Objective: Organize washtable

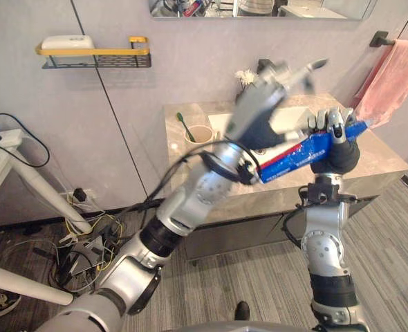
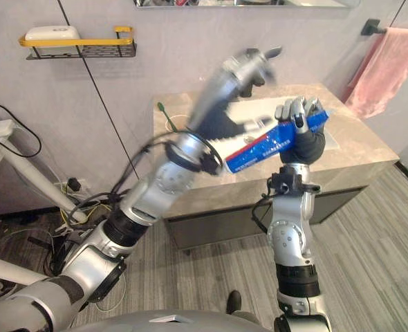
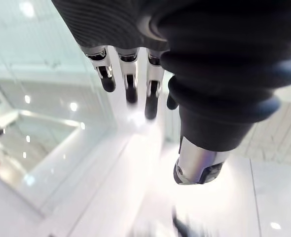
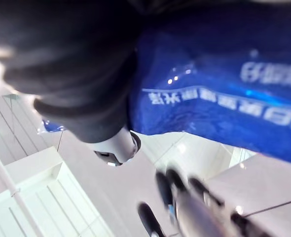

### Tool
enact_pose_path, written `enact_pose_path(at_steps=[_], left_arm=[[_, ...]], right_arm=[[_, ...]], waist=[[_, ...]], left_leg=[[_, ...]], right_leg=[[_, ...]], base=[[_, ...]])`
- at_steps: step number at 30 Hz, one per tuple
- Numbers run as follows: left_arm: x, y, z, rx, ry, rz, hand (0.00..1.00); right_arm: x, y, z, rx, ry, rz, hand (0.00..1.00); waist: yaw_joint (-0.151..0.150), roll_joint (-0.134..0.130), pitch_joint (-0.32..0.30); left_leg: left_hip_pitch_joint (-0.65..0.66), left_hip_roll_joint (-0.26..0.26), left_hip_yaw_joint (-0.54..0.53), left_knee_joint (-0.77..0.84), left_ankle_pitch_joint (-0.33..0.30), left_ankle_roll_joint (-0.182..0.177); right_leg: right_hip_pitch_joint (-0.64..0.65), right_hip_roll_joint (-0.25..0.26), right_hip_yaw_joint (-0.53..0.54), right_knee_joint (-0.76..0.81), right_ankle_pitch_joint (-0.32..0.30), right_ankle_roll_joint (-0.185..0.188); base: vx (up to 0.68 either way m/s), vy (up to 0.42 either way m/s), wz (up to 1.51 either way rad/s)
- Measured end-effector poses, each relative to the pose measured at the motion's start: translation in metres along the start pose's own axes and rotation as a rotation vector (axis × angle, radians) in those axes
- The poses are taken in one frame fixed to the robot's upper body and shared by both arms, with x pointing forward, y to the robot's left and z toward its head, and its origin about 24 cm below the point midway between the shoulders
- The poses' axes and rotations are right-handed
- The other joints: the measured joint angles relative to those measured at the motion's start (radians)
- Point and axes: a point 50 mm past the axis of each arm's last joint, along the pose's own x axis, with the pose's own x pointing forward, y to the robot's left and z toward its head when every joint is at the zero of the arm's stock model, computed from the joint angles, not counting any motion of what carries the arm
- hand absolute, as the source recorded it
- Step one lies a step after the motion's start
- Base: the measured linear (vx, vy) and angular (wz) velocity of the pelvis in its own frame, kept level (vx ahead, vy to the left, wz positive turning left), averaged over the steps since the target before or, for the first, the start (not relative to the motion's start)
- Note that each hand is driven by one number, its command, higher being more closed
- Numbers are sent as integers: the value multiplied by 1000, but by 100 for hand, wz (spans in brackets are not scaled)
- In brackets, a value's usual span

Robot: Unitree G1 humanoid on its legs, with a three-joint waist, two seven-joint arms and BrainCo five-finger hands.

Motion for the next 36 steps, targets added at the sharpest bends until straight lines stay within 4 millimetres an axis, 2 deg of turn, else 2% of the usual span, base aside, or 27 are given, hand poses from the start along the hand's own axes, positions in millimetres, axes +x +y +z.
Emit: enact_pose_path(at_steps=[2,7,12,17,20,22,25,28,30,32,36], left_arm=[[1,9,-2,18,6,47,0],[-1,9,-4,38,12,30,0],[-4,19,-11,63,40,57,0],[-22,29,-19,83,100,85,0],[-40,37,-23,101,147,95,0],[-54,41,-26,105,188,102,0],[-84,49,-33,115,286,111,0],[-115,51,-38,77,407,103,0],[-148,53,-43,65,542,94,0],[-167,53,-45,41,631,90,0],[-225,39,-55,-18,897,31,0]], right_arm=[[-3,-7,3,-15,-5,-34,100],[-2,-7,4,-17,-11,-35,100],[-2,-8,5,-19,-14,-36,100],[-1,-12,13,-36,-42,-54,100],[3,-11,16,-81,-58,-45,100],[10,-12,18,-122,-66,-43,100],[29,-12,21,-206,-65,-23,100],[44,-7,29,-284,-85,23,100],[63,1,35,-308,-109,63,100],[76,2,41,-342,-120,78,100],[110,13,62,-429,-168,120,100]], waist=[[2,1,1],[3,1,1],[4,2,1],[13,5,3],[16,6,4],[19,6,4],[29,7,4],[58,7,4],[67,5,5],[81,2,7],[112,1,8]], left_leg=[[0,0,-1,1,0,0],[0,-1,-1,2,0,0],[0,-1,-1,4,0,0],[-1,0,-4,6,0,0],[-3,0,-7,6,0,0],[-6,0,-16,6,0,0],[-9,0,-35,4,0,0],[-18,1,-47,2,0,-1],[-26,1,-61,1,1,-2],[-28,1,-66,-1,2,-3],[-40,-2,-94,-6,3,-4]], right_leg=[[0,0,0,0,0,0],[0,0,-1,0,0,0],[1,1,-1,0,0,0],[3,1,-3,0,-1,-1],[3,-1,-6,0,-2,-2],[5,-2,-12,0,-3,-4],[13,-4,-33,-1,-7,-5],[17,-6,-45,-4,-14,-3],[17,-8,-60,-4,-18,-2],[17,-8,-62,-3,-20,0],[17,-12,-87,0,-22,3]], base=[[0,0,0],[0,0,0],[0,0,0],[0,0,0],[0,0,2],[-5,-4,9],[-14,-8,17],[-13,0,16],[26,-8,21],[36,-7,13],[53,3,19]])
